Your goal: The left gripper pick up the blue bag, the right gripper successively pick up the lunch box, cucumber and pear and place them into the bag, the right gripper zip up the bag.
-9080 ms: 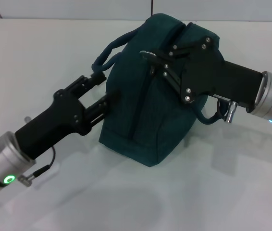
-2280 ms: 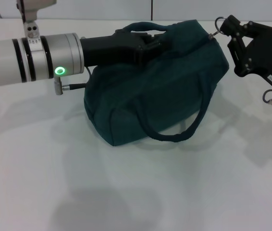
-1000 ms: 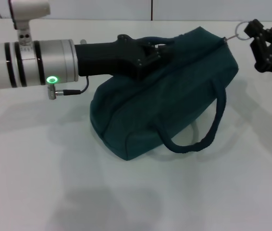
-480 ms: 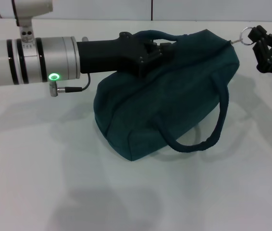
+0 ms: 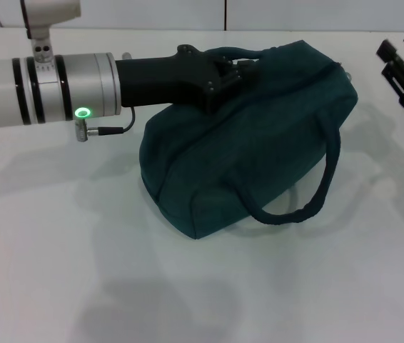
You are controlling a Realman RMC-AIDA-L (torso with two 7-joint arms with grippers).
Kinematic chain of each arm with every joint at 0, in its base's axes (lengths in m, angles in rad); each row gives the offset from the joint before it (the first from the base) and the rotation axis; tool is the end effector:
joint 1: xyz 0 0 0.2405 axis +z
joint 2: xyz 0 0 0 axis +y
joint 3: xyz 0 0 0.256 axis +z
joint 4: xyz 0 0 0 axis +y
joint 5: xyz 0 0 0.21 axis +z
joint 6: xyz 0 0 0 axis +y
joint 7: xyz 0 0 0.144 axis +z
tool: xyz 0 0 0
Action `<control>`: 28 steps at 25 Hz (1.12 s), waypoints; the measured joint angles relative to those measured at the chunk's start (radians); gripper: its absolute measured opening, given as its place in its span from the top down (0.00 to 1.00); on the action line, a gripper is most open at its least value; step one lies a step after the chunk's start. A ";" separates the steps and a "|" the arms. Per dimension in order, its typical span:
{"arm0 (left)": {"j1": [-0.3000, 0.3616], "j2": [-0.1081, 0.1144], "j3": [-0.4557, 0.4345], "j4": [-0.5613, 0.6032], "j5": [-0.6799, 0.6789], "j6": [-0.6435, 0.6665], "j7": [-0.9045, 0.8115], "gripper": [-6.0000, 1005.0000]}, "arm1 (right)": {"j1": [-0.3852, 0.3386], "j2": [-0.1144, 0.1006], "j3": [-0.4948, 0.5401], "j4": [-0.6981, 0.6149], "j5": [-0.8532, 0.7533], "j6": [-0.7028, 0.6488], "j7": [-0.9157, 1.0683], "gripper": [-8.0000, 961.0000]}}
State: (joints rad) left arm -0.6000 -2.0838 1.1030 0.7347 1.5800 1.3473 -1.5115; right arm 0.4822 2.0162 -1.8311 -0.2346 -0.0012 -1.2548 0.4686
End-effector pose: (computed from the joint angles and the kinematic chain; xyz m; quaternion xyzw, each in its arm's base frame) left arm -0.1755 0.3711 -0.0195 -0.9282 -0.1774 -0.3048 0.1183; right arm 0.2722 0.3522 -0.0076 -0.7812 0.1531 0.3967 0.4570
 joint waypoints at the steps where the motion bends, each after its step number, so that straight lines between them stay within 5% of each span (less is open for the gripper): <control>1: 0.000 0.000 -0.001 0.000 0.000 -0.006 0.000 0.89 | 0.000 0.000 -0.002 0.000 -0.003 0.013 -0.022 0.70; 7: -0.018 -0.001 0.003 -0.010 0.000 -0.028 0.001 0.89 | 0.007 0.005 -0.008 -0.002 -0.096 0.131 -0.090 0.50; 28: -0.030 -0.001 -0.001 -0.028 -0.001 -0.040 0.002 0.86 | 0.052 0.009 -0.032 -0.043 -0.183 0.170 -0.092 0.58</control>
State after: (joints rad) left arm -0.6305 -2.0846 1.1021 0.7071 1.5794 1.3070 -1.5093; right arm 0.5346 2.0248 -1.8628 -0.2777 -0.1842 -1.0848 0.3769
